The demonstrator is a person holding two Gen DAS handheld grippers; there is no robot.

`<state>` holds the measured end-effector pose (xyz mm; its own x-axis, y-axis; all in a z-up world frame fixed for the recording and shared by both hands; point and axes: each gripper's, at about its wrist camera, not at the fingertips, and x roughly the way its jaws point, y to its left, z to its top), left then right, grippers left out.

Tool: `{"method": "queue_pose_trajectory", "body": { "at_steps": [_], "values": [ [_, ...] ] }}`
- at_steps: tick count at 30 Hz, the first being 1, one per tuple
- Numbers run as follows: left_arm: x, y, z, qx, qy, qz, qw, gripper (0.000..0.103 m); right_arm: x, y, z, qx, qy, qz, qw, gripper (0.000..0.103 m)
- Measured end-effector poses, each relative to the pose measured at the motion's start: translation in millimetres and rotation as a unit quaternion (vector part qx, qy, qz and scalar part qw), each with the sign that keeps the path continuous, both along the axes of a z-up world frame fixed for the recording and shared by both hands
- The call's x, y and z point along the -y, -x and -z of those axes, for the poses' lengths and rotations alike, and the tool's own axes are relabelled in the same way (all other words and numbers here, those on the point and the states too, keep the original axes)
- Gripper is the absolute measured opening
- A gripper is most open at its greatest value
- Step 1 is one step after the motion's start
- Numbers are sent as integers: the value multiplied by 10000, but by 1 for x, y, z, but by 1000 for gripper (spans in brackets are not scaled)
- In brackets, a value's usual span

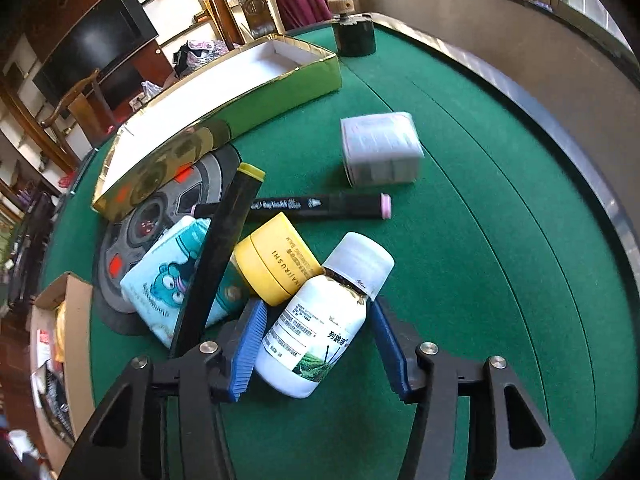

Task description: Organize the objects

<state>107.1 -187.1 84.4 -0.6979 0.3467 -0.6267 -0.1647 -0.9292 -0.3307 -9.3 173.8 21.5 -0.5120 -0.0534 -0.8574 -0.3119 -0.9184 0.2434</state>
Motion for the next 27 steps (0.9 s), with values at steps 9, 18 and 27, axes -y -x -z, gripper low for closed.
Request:
{"method": "queue_pose_trajectory", "body": {
  "at_steps": [9,18,27],
  "values": [
    [23,-8,2,78,-110,-299,9995,33,-16,-33,4,-170,1432,-212,9893,58],
    [55,-19,7,121,-2,-758,9971,33,20,-45,-17,-420,1909,-870,9768,58],
    [73,-25,14,183,-126,-895,9957,33,47,-49,-32,-742,2158,-1450,9628,58]
  ]
}}
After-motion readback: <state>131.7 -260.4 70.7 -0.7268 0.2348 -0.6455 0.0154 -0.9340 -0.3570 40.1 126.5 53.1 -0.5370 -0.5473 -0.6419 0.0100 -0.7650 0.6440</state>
